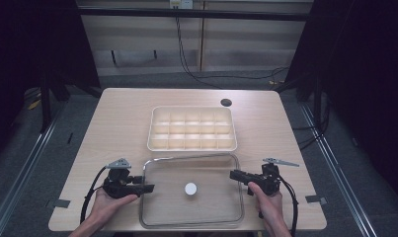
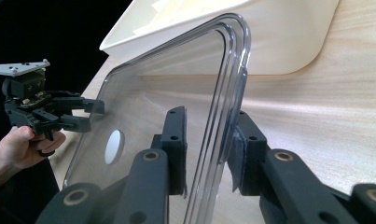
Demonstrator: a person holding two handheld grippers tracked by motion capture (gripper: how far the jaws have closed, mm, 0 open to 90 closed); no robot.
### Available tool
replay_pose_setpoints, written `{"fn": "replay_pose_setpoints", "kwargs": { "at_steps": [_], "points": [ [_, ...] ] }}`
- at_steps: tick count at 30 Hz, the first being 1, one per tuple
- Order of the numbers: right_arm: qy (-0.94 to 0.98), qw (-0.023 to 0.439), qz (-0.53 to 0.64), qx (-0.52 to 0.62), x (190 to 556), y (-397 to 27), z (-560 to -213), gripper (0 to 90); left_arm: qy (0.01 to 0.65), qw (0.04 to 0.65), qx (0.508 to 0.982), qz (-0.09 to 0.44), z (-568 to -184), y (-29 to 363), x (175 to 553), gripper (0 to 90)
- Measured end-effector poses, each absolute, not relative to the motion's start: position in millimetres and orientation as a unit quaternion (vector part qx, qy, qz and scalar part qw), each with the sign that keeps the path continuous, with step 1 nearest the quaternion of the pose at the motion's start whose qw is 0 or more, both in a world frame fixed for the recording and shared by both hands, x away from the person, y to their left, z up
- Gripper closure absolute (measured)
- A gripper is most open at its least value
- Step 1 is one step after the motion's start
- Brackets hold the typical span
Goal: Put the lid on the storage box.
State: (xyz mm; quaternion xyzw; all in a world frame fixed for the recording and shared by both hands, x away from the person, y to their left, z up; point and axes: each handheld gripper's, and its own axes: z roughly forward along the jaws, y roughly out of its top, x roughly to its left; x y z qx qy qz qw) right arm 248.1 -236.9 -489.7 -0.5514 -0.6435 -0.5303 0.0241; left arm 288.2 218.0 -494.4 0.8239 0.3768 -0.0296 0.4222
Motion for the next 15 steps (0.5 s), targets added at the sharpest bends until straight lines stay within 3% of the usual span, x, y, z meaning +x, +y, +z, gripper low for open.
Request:
{"fn": "replay_pose_setpoints", "kwargs": {
  "at_steps": [15],
  "points": [
    [-0.662, 0.002, -0.509, -0.549, 247.8, -232.7, -486.6, 65.8, 0.37, 0.452, 0.81, -0.045, -484.8, 222.3, 286.8, 52.0]
  ]
}}
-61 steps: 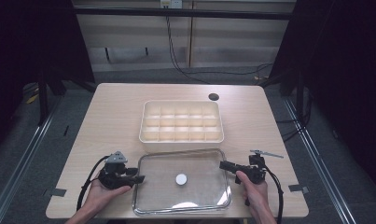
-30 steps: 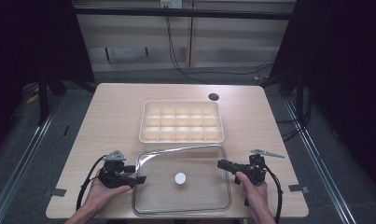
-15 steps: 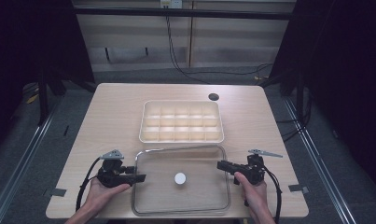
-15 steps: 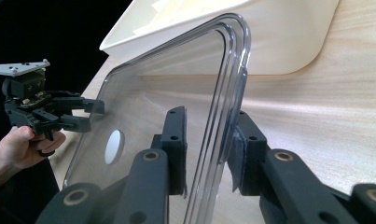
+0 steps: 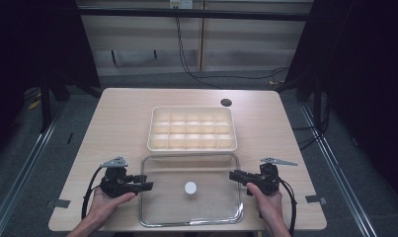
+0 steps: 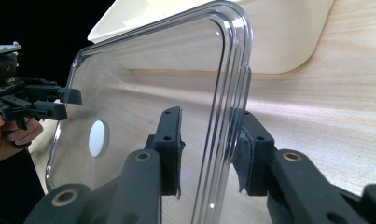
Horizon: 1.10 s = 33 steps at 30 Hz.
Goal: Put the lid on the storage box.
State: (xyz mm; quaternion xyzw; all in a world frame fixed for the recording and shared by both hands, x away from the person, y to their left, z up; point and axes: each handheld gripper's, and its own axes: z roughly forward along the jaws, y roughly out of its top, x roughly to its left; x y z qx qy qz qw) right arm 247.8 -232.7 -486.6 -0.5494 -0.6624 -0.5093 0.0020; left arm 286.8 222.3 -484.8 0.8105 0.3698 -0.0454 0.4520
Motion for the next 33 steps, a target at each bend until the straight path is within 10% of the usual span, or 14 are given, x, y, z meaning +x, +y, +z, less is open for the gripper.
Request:
{"fn": "replay_pose_setpoints", "kwargs": {
  "at_steps": [33],
  "points": [
    [-0.655, -0.023, -0.53, -0.539, 249, -229, -468, 65.5, 0.355, 0.492, 0.794, -0.043, -463, 231, 289, 63.6]
  ]
}}
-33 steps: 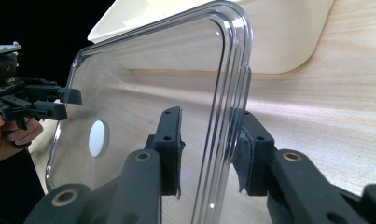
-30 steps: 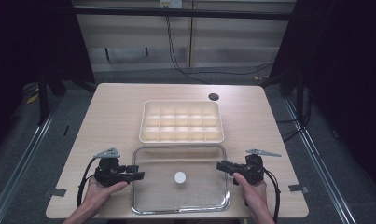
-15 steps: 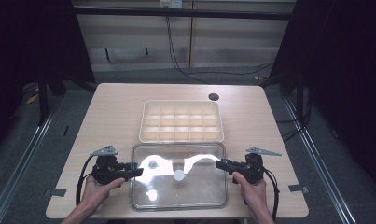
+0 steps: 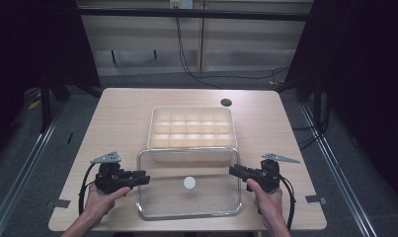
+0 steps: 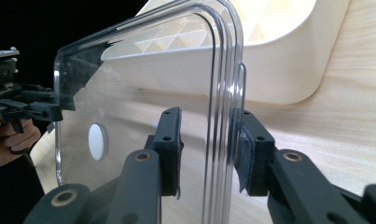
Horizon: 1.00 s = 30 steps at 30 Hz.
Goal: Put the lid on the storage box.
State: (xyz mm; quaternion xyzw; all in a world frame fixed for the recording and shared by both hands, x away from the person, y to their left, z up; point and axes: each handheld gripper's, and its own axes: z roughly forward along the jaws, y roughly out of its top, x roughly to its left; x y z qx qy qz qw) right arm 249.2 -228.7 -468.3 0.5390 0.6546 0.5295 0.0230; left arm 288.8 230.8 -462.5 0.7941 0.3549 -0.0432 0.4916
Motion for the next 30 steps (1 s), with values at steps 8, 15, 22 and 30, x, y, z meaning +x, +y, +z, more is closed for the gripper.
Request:
{"fn": "replay_pose_setpoints", "kwargs": {
  "at_steps": [8, 15, 22, 30],
  "points": [
    [0.645, 0.031, 0.539, 0.54, 250, -231, -460, 66.6, 0.347, 0.501, 0.792, -0.032, -451, 229, 294, 67.8],
    [0.645, 0.04, 0.541, 0.538, 251, -232, -453, 66.7, 0.342, 0.508, 0.79, -0.025, -444, 230, 296, 70.6],
    [0.644, 0.046, 0.545, 0.535, 253, -231, -447, 66.5, 0.343, 0.513, 0.787, -0.022, -440, 230, 297, 72.1],
    [0.64, 0.051, 0.552, 0.532, 258, -230, -441, 66.4, 0.339, 0.522, 0.782, -0.012, -431, 232, 299, 72.3]
  ]
}}
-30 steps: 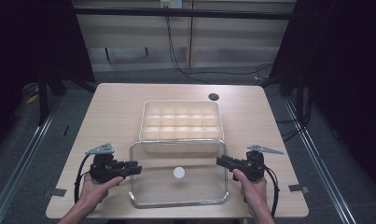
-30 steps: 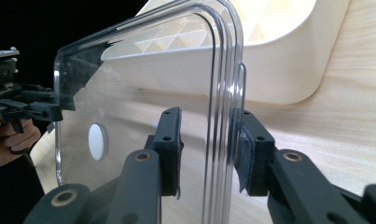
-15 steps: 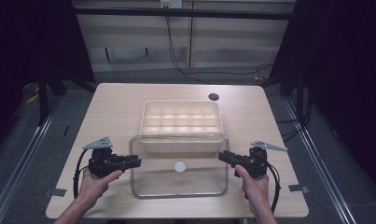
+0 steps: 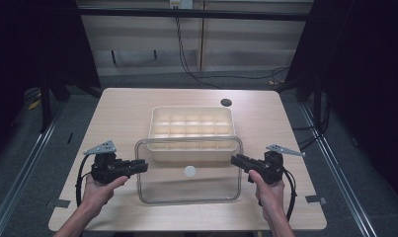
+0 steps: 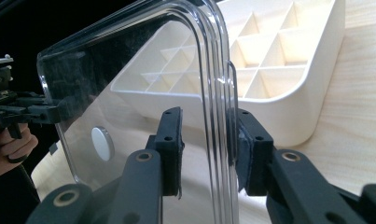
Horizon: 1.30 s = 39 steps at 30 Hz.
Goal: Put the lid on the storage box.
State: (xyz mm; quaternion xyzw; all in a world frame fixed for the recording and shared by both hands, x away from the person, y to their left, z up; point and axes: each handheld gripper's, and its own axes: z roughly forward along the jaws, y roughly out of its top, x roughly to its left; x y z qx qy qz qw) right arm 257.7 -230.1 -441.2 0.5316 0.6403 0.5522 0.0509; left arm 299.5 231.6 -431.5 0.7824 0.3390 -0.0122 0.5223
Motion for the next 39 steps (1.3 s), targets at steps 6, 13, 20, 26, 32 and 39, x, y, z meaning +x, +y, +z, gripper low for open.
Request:
{"fn": "replay_pose_setpoints", "kwargs": {
  "at_steps": [6, 13, 20, 26, 32, 39],
  "points": [
    [0.635, 0.057, 0.56, 0.529, 260, -232, -436, 66.4, 0.338, 0.527, 0.78, -0.01, -428, 230, 302, 72.3],
    [0.633, 0.063, 0.564, 0.527, 263, -232, -432, 66.3, 0.339, 0.532, 0.776, -0.004, -421, 230, 305, 72.4],
    [0.629, 0.072, 0.571, 0.523, 269, -233, -423, 66.3, 0.338, 0.537, 0.773, 0.007, -412, 228, 310, 72.1],
    [0.626, 0.072, 0.574, 0.523, 274, -233, -420, 66.2, 0.335, 0.538, 0.773, 0.016, -407, 228, 312, 71.8],
    [0.621, 0.078, 0.581, 0.521, 282, -232, -412, 66.3, 0.336, 0.542, 0.77, 0.02, -401, 228, 319, 71.6],
    [0.622, 0.086, 0.581, 0.517, 292, -232, -403, 66.3, 0.341, 0.543, 0.767, 0.026, -392, 227, 325, 71.5]
  ]
}}
